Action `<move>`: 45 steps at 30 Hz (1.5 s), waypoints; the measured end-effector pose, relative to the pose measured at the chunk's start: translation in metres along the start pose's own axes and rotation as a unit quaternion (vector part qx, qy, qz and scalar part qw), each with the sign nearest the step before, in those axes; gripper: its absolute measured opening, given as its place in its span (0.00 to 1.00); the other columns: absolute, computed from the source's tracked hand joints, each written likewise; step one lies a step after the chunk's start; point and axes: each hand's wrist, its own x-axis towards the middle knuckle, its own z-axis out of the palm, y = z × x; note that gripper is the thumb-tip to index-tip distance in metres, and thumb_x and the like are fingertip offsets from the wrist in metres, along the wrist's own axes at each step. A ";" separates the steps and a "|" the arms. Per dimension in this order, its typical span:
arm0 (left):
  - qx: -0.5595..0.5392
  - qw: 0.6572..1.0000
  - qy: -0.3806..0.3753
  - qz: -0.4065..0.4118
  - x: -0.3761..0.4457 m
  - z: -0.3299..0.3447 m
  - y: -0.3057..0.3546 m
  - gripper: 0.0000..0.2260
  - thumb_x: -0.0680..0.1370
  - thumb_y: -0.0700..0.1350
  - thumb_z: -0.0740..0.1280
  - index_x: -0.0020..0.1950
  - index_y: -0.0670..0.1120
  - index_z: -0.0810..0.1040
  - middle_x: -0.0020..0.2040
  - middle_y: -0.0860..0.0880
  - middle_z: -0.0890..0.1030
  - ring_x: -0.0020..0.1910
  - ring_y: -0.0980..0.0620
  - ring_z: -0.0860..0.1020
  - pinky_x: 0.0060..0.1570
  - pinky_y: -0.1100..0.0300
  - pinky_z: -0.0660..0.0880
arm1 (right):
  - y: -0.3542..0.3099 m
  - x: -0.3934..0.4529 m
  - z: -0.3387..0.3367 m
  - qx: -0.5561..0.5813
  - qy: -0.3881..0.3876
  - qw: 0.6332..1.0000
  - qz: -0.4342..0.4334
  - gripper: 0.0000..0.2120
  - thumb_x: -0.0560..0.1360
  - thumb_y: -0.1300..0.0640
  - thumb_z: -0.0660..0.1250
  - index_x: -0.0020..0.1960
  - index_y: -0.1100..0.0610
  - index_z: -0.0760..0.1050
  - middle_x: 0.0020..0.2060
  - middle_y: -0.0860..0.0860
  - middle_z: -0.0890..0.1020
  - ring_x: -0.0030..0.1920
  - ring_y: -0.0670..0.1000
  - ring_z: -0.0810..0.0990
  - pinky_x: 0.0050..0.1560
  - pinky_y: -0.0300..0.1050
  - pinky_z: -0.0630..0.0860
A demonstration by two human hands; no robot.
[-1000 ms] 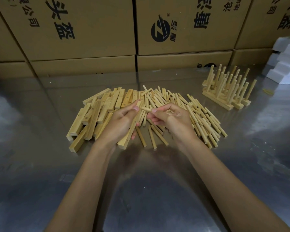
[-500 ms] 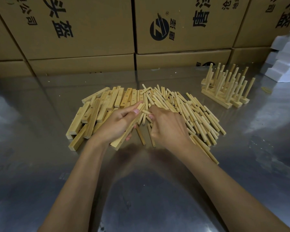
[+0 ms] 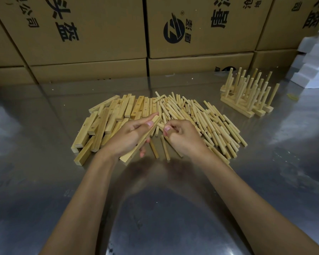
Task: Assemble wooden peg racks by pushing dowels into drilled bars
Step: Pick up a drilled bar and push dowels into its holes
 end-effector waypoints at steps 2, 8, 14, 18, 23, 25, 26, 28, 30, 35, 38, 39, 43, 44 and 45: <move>-0.001 1.000 0.000 0.003 -0.001 0.001 0.001 0.16 0.85 0.50 0.60 0.70 0.64 0.73 0.31 0.59 0.79 0.25 0.52 0.74 0.30 0.64 0.75 | -0.004 -0.001 -0.001 0.049 -0.004 0.998 0.033 0.16 0.80 0.58 0.61 0.35 0.52 0.77 0.28 0.39 0.77 0.37 0.42 0.73 0.39 0.42 0.65; 0.008 1.000 -0.002 0.012 -0.006 0.007 0.007 0.18 0.85 0.48 0.59 0.75 0.59 0.71 0.56 0.46 0.80 0.27 0.57 0.75 0.30 0.63 0.76 | -0.010 -0.003 -0.006 0.178 -0.054 0.973 0.133 0.16 0.80 0.62 0.57 0.35 0.56 0.74 0.25 0.47 0.65 0.22 0.44 0.59 0.24 0.39 0.54; 0.003 1.000 -0.020 0.005 -0.005 0.007 0.005 0.17 0.85 0.49 0.60 0.72 0.64 0.71 0.67 0.33 0.72 0.27 0.58 0.76 0.26 0.63 0.74 | -0.006 0.003 -0.015 0.228 -0.119 0.947 0.192 0.14 0.82 0.61 0.56 0.41 0.58 0.73 0.23 0.46 0.64 0.21 0.43 0.56 0.20 0.37 0.53; -0.036 0.998 -0.019 -0.053 0.001 0.014 -0.003 0.16 0.84 0.53 0.61 0.67 0.72 0.73 0.42 0.43 0.74 0.26 0.55 0.73 0.26 0.58 0.73 | -0.001 0.007 -0.022 0.184 -0.117 0.956 0.196 0.13 0.83 0.58 0.59 0.46 0.61 0.79 0.23 0.45 0.66 0.22 0.43 0.58 0.22 0.37 0.54; -0.096 0.993 -0.005 -0.069 0.003 0.017 -0.004 0.16 0.82 0.53 0.66 0.66 0.70 0.74 0.53 0.54 0.81 0.31 0.59 0.79 0.27 0.58 0.75 | 0.004 0.010 -0.035 0.190 -0.095 0.964 0.157 0.11 0.80 0.56 0.65 0.50 0.60 0.84 0.26 0.47 0.72 0.24 0.44 0.64 0.25 0.39 0.62; -0.086 0.993 0.001 -0.080 0.002 0.011 -0.003 0.17 0.80 0.52 0.68 0.68 0.65 0.75 0.47 0.52 0.85 0.33 0.55 0.80 0.30 0.57 0.78 | 0.003 0.009 -0.040 0.194 -0.097 0.967 0.136 0.10 0.80 0.55 0.66 0.51 0.60 0.84 0.30 0.50 0.77 0.26 0.45 0.68 0.26 0.39 0.67; -0.071 0.994 0.004 -0.087 0.002 0.007 -0.002 0.15 0.80 0.52 0.69 0.67 0.62 0.76 0.46 0.51 0.86 0.34 0.54 0.81 0.33 0.57 0.79 | 0.003 0.009 -0.043 0.201 -0.102 0.966 0.128 0.10 0.80 0.55 0.66 0.52 0.59 0.84 0.32 0.51 0.81 0.27 0.45 0.70 0.27 0.39 0.71; -0.056 0.994 0.016 -0.091 0.001 0.001 -0.003 0.11 0.80 0.51 0.68 0.62 0.57 0.79 0.47 0.51 0.87 0.37 0.54 0.82 0.35 0.56 0.80 | 0.002 0.010 -0.046 0.230 -0.099 0.961 0.121 0.13 0.81 0.50 0.65 0.53 0.58 0.83 0.38 0.53 0.86 0.30 0.46 0.76 0.30 0.40 0.76; -0.084 0.991 0.054 -0.089 0.001 -0.003 -0.003 0.09 0.81 0.50 0.67 0.60 0.52 0.81 0.46 0.50 0.87 0.37 0.54 0.82 0.34 0.57 0.80 | 0.003 0.011 -0.048 0.245 -0.051 0.960 0.129 0.15 0.83 0.49 0.61 0.52 0.58 0.82 0.40 0.54 0.87 0.32 0.48 0.79 0.31 0.40 0.78; -0.271 0.927 0.207 -0.154 0.007 -0.010 -0.001 0.13 0.83 0.51 0.65 0.53 0.42 0.79 0.33 0.48 0.79 0.25 0.56 0.74 0.21 0.65 0.71 | 0.009 0.009 -0.036 -0.082 -0.027 0.995 0.040 0.09 0.78 0.57 0.65 0.41 0.51 0.81 0.41 0.44 0.85 0.41 0.44 0.80 0.41 0.42 0.76; -0.252 0.922 0.240 -0.172 0.008 -0.010 -0.001 0.12 0.82 0.53 0.65 0.49 0.45 0.79 0.29 0.50 0.76 0.24 0.55 0.72 0.20 0.66 0.68 | 0.007 -0.001 -0.015 -0.267 -0.051 0.962 -0.003 0.11 0.76 0.48 0.67 0.39 0.52 0.79 0.33 0.45 0.81 0.39 0.48 0.80 0.41 0.44 0.76; -0.233 0.924 0.247 -0.173 0.007 -0.010 -0.002 0.12 0.82 0.53 0.65 0.48 0.46 0.79 0.30 0.50 0.76 0.25 0.56 0.73 0.21 0.66 0.68 | 0.007 -0.003 -0.008 -0.317 -0.046 0.947 -0.013 0.11 0.76 0.47 0.67 0.39 0.52 0.78 0.34 0.46 0.81 0.39 0.50 0.80 0.42 0.46 0.76; -0.229 0.922 0.259 -0.176 0.008 -0.007 -0.001 0.10 0.81 0.53 0.66 0.48 0.48 0.80 0.33 0.51 0.78 0.27 0.56 0.74 0.21 0.67 0.68 | 0.005 -0.007 0.004 -0.362 -0.027 0.932 -0.013 0.10 0.74 0.47 0.68 0.41 0.53 0.78 0.38 0.49 0.82 0.43 0.52 0.80 0.41 0.47 0.71; -0.234 0.921 0.258 -0.177 0.008 -0.006 -0.001 0.09 0.81 0.53 0.66 0.48 0.49 0.80 0.33 0.51 0.78 0.26 0.56 0.73 0.21 0.67 0.68 | 0.004 -0.007 0.003 -0.343 -0.030 0.939 -0.004 0.10 0.73 0.48 0.69 0.39 0.54 0.79 0.35 0.49 0.82 0.41 0.52 0.81 0.39 0.47 0.73; -0.237 0.920 0.257 -0.177 0.008 -0.006 -0.001 0.09 0.81 0.53 0.66 0.48 0.48 0.80 0.33 0.51 0.77 0.26 0.57 0.73 0.20 0.67 0.67 | 0.003 -0.006 0.001 -0.309 -0.031 0.951 0.011 0.11 0.72 0.49 0.70 0.36 0.56 0.79 0.32 0.49 0.81 0.37 0.50 0.81 0.38 0.46 0.75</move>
